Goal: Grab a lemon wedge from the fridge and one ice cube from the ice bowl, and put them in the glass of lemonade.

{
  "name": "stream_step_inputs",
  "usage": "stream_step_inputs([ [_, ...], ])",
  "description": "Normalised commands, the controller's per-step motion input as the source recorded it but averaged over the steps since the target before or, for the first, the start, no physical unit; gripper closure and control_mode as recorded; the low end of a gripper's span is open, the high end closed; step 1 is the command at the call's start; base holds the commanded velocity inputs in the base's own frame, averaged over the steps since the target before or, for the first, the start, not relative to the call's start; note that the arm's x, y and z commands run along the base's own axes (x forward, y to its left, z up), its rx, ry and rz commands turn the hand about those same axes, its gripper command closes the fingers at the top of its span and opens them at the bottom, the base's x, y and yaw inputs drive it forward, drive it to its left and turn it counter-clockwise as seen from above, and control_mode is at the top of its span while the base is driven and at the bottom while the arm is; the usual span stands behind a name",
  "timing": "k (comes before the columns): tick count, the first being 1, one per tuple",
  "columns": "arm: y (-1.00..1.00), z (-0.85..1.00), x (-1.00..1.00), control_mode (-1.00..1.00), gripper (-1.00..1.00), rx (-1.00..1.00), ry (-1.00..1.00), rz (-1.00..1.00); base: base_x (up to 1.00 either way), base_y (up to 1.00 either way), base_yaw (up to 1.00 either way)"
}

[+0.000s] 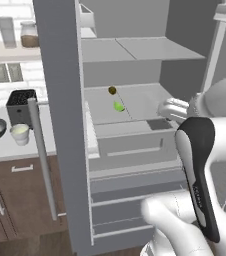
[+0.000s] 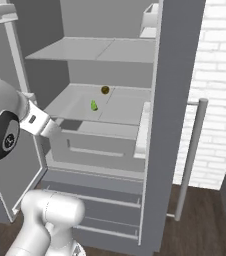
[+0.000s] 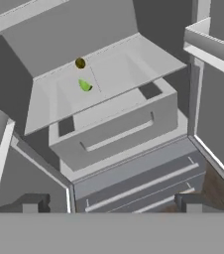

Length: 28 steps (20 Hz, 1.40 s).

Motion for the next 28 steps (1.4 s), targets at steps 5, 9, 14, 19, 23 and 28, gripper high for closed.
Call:
stream_step_inputs([
  [5, 0.0, 0.0, 0.0, 1.0, -1.0, 0.0, 0.0, 0.0, 0.7, 0.0, 0.05],
  [9, 0.0, 0.0, 0.0, 1.0, -1.0, 0.0, 0.0, 0.0, 0.06, 0.0, 0.08],
  [14, 0.0, 0.0, 0.31, -1.0, -1.0, -0.09, 0.2, 0.15, 0.0, 0.0, 0.0],
  [19, 0.0, 0.0, 0.48, -1.0, -1.0, -0.13, 0.28, 0.22, 0.0, 0.0, 0.0],
  [23, 0.0, -0.2, 0.29, -1.0, -1.0, -0.2, 0.12, 0.17, 0.0, 0.0, 0.0],
  [28, 0.0, -0.81, 0.79, -1.0, -1.0, -0.06, -0.08, 0.19, 0.0, 0.0, 0.0],
])
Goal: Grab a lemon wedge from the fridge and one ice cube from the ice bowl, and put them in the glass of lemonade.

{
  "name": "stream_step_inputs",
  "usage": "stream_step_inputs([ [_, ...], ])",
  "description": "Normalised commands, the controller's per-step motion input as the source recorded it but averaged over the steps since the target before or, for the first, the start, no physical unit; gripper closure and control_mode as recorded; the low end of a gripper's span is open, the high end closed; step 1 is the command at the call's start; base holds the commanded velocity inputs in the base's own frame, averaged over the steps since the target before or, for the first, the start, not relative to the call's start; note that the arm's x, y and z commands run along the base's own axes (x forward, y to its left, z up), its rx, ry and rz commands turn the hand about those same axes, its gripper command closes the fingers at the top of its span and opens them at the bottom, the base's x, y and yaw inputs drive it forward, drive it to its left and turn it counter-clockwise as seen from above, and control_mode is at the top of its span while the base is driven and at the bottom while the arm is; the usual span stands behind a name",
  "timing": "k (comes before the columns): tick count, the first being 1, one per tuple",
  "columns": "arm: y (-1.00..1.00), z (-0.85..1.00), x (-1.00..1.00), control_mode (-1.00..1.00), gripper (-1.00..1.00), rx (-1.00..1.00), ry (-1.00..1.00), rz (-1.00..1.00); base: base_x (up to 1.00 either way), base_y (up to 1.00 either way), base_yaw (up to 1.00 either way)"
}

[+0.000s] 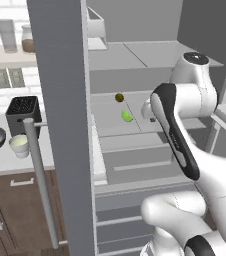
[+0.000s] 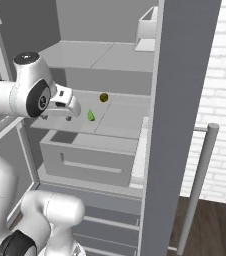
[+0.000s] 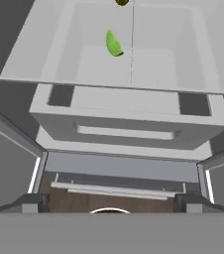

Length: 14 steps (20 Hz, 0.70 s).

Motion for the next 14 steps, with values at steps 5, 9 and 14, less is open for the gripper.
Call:
stream_step_inputs([
  [5, -0.03, -0.43, 0.69, -1.0, -1.0, 0.02, -0.02, 0.16, 0.0, 0.0, 0.0],
  [9, 0.0, -0.29, 0.67, -1.0, -1.0, 0.0, -0.04, 0.06, 0.0, 0.0, 0.0],
  [14, 0.0, -0.23, 0.78, -1.0, -1.0, -0.03, -0.06, 0.04, 0.0, 0.0, 0.0],
])
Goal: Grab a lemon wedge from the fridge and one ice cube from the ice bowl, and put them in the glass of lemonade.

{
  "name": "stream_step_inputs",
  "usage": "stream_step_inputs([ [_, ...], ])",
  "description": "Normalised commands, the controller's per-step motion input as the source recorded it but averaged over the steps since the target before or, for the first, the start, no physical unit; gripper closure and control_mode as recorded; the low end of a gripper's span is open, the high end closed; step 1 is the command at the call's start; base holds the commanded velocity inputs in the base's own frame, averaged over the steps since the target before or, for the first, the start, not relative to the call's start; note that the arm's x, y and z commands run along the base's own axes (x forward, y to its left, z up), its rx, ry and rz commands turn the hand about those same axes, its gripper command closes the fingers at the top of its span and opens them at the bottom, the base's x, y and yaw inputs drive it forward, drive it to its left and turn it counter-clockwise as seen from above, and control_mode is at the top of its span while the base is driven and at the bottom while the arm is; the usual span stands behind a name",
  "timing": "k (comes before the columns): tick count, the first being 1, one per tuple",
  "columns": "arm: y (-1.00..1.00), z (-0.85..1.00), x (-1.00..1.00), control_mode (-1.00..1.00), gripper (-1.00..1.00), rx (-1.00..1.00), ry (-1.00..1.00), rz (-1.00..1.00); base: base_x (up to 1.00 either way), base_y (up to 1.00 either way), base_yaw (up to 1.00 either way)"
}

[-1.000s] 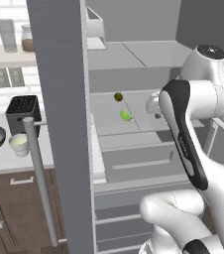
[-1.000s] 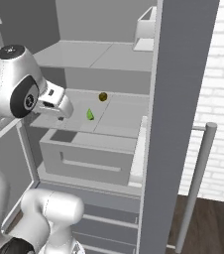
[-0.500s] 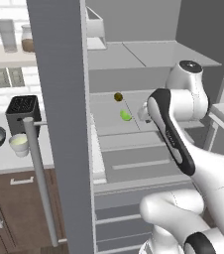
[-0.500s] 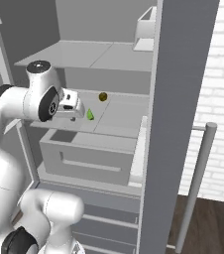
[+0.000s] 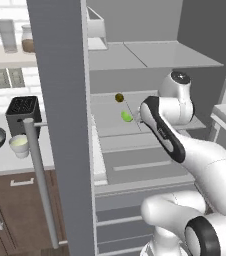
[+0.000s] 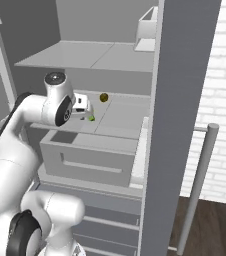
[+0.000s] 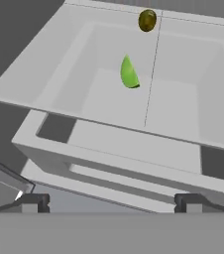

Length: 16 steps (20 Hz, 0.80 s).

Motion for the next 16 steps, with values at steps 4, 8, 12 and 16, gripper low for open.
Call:
stream_step_inputs([
  [4, 0.0, -0.32, 0.74, -1.0, -1.0, -0.05, -0.01, 0.03, 0.0, 0.0, 0.0],
  [8, 0.02, -0.2, 0.57, -1.0, -1.0, -0.05, 0.0, 0.03, 0.0, 0.0, 0.0],
  [12, 0.12, -0.13, 0.56, -1.0, -1.0, -0.04, 0.01, 0.05, 0.0, 0.0, 0.0],
  [16, 0.13, -0.21, 0.56, -1.0, -1.0, -0.03, 0.0, 0.02, 0.0, 0.0, 0.0],
])
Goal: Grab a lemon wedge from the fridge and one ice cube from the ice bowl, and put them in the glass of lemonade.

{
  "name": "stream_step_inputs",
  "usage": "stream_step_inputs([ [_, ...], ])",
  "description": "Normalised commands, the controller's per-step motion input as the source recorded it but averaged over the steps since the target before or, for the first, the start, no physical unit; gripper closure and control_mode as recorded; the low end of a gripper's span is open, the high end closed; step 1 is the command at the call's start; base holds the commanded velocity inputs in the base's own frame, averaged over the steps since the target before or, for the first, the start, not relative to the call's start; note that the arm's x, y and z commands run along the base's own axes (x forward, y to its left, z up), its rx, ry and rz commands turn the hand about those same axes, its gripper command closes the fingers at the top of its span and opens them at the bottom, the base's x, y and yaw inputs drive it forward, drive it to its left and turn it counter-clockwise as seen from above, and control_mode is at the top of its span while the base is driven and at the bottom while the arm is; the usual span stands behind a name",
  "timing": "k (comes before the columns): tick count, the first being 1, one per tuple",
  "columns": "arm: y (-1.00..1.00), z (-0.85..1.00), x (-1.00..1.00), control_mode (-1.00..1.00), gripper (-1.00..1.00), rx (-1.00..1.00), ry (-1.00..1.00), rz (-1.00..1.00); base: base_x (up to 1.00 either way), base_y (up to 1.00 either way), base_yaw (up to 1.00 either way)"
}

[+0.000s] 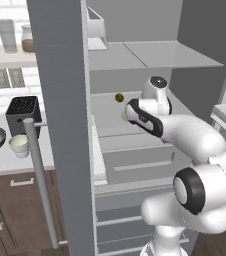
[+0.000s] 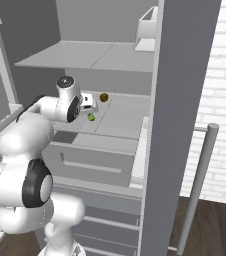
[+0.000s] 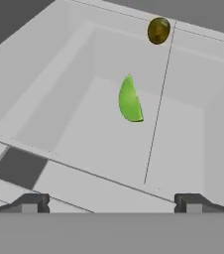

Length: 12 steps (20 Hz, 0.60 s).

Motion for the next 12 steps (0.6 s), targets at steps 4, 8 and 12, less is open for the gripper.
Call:
stream_step_inputs([
  [4, 0.0, -0.3, 0.47, -1.0, -1.0, -0.01, 0.14, 0.0, 0.0, 0.0, 0.0],
  [8, 0.0, -0.2, 0.37, -1.0, -1.0, 0.0, 0.15, 0.0, 0.0, 0.0, 0.0],
  [12, 0.0, -0.02, 0.3, -1.0, -1.0, 0.0, 0.11, 0.0, 0.0, 0.0, 0.0],
])
